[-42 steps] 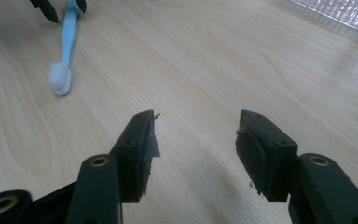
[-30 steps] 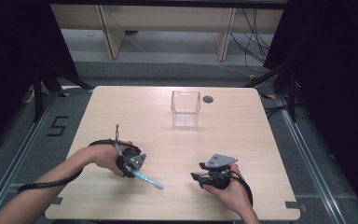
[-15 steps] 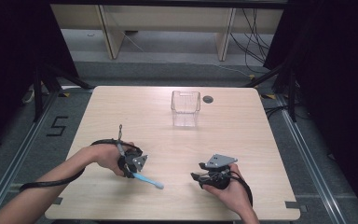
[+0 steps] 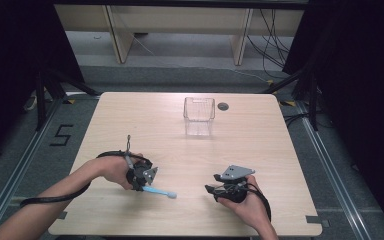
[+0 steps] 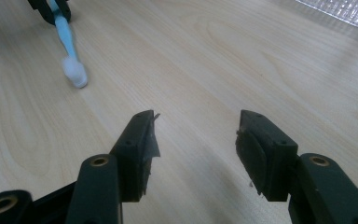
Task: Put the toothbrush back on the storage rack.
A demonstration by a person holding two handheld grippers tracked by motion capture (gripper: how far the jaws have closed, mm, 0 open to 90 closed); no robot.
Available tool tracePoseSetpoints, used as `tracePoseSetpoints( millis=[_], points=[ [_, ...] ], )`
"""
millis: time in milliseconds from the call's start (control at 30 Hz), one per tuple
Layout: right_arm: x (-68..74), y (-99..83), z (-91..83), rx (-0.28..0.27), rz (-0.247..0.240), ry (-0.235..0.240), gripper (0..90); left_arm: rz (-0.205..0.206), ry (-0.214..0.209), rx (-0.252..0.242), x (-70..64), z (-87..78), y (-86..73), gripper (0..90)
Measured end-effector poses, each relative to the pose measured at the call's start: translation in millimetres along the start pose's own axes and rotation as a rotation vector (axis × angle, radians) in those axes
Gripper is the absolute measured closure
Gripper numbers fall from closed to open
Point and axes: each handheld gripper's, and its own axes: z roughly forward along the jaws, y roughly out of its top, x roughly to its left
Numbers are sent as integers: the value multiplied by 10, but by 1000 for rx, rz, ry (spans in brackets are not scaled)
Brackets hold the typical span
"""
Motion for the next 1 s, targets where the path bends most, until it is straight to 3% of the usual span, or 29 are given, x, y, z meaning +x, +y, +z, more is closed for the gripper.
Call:
tracePoseSetpoints(
  millis=[367, 400, 500, 567, 700, 767, 933, 1000],
  points=[
    [-7, 3, -7, -18, 11, -10, 480, -31, 58, -107, -55, -123, -72, 783],
    [-9, 3, -17, -19, 10, -18, 480, -21, 62, -99, -50, -141, -75, 783],
    [-14, 0, -15, -23, 8, -22, 480, -38, 86, -145, -70, -164, -95, 783],
    [-5, -7, -9, -27, 27, -19, 480, -28, 97, -148, -66, -188, -109, 783],
    [-24, -10, -4, -35, 7, -21, 480, -35, 118, -179, -88, -212, -141, 784],
    [-5, -12, -8, -32, 32, -18, 480, -41, 127, -202, -104, -226, -158, 784],
    [-12, -10, -12, -32, 28, -20, 481, -46, 149, -238, -130, -263, -189, 785],
    [-16, -11, -20, -29, 38, -21, 481, -61, 165, -283, -152, -293, -221, 785]
  ],
)
